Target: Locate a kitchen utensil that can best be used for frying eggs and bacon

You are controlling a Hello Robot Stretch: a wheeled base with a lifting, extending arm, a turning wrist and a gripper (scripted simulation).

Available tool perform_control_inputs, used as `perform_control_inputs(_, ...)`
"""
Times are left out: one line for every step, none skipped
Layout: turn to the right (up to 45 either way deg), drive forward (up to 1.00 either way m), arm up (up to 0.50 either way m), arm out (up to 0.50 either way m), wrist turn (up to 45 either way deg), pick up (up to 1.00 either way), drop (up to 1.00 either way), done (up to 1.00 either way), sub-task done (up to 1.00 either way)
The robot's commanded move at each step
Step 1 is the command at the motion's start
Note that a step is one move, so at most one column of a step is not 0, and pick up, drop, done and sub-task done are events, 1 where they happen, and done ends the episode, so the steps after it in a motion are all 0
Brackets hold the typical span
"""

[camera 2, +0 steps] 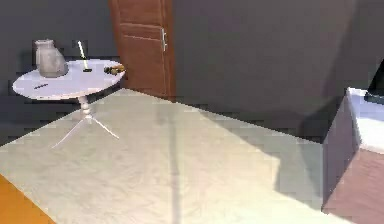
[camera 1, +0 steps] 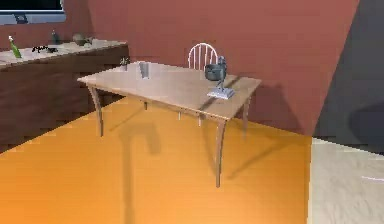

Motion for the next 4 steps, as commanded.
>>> perform_control_inputs(-45.0, 0.00, 0.00, 0.00, 0.0, 0.00, 0.00, 0.00, 0.00)
perform_control_inputs(-15.0, 0.00, 0.00, 0.00, 0.0, 0.00, 0.00, 0.00, 0.00)
perform_control_inputs(0.0, 1.00, 0.00, 0.00, 0.0, 0.00, 0.00, 0.00, 0.00)
perform_control_inputs(0.0, 1.00, 0.00, 0.00, 0.0, 0.00, 0.00, 0.00, 0.00)
